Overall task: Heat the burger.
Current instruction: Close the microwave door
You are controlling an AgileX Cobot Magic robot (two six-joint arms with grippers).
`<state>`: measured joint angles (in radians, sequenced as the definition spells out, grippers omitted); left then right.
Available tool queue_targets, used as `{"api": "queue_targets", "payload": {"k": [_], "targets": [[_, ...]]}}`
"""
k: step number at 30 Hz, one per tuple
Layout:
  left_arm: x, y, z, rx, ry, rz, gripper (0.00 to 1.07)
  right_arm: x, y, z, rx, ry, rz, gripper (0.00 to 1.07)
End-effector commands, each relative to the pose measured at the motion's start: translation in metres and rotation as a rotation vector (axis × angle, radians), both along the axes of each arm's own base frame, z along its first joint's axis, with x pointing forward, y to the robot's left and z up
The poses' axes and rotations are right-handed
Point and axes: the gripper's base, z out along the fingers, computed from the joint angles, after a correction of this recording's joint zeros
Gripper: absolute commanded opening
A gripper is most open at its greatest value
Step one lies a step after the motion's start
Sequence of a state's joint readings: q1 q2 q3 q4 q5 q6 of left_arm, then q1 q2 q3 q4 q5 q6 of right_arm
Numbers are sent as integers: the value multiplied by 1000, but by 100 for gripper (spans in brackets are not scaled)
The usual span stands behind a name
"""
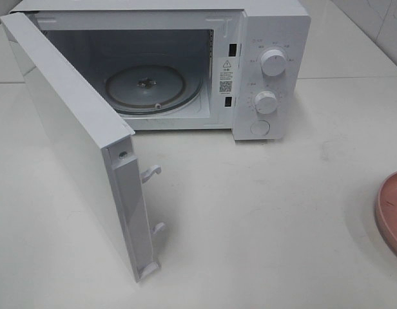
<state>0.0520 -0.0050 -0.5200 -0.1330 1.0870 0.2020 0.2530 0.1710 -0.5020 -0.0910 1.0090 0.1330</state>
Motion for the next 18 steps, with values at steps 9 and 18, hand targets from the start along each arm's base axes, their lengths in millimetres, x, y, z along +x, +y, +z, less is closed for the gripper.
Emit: {"api": "queue_targets", "payload": {"k": [9, 18], "targets": [[0, 0, 1, -5, -17, -4, 98, -28, -6, 1, 32, -189, -109, 76], [0, 0, 1, -5, -16, -4, 98, -30, -5, 0, 26, -205, -116, 76]]}}
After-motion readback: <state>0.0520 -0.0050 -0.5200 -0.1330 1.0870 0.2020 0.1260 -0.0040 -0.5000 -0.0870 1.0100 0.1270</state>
